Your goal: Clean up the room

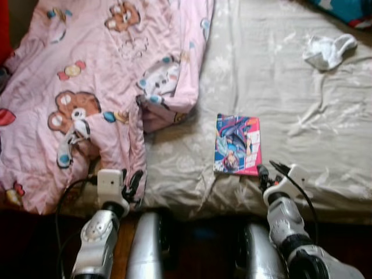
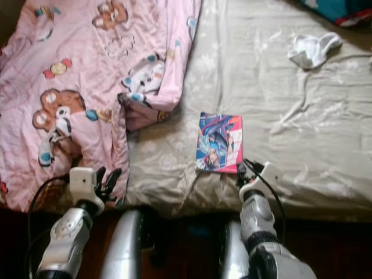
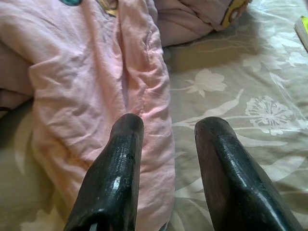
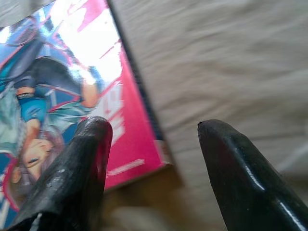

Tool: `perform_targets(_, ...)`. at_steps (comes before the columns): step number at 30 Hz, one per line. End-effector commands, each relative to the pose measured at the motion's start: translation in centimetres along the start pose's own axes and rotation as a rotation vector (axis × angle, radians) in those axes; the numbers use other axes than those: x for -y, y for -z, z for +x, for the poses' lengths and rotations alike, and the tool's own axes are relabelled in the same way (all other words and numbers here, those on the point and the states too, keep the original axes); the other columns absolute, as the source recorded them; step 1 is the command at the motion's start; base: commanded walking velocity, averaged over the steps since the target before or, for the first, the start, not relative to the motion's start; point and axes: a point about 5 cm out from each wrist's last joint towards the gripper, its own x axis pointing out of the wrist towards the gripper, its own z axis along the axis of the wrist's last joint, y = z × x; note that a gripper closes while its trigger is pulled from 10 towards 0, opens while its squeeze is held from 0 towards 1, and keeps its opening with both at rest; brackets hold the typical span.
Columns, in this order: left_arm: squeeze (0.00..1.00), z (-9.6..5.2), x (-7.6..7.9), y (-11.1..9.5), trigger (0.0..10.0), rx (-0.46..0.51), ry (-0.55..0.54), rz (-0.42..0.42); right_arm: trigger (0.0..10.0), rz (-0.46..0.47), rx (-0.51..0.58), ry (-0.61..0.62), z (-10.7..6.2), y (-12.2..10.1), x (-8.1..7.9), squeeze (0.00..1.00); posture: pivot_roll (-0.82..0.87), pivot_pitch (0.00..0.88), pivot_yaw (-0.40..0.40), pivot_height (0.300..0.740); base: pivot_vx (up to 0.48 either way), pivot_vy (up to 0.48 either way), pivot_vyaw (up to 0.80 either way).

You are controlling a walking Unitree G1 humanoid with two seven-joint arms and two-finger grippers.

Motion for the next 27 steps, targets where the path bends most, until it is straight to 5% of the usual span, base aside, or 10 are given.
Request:
perform_targets(1,0.00,-0.8,-0.4,0.6,10.0,-0.034,-0.015,0.002,10.0,0.011,-0.052,0.008,-0.4,1.3,0.3,0.00,0.17,0.446,0.095,0.612,0.000,0.000,0.00)
perform_targets(11,0.00,-2.0,-0.3,0.0,10.0,-0.054,-0.016,0.017,10.0,0.091,-0.046,0.010,-0.3,1.2,0.1,0.00,0.19,0.482,0.103,0.612,0.000,0.000,0.00)
perform_targets(19,0.00,-3.4,-0.4,-0.6,10.0,-0.068,-0.029,0.027,10.0,0.240,-0.047,0.011,-0.3,1.3,0.2,0.00,0.22,0.503,0.111,0.612,0.000,0.000,0.00)
perform_targets(27,0.00,-4.0,-0.3,-1.0,10.0,-0.073,-0.034,0.041,10.0,0.244,-0.059,-0.001,-0.3,1.5,0.0,0.00,0.24,0.514,0.111,0.612,0.000,0.000,0.00)
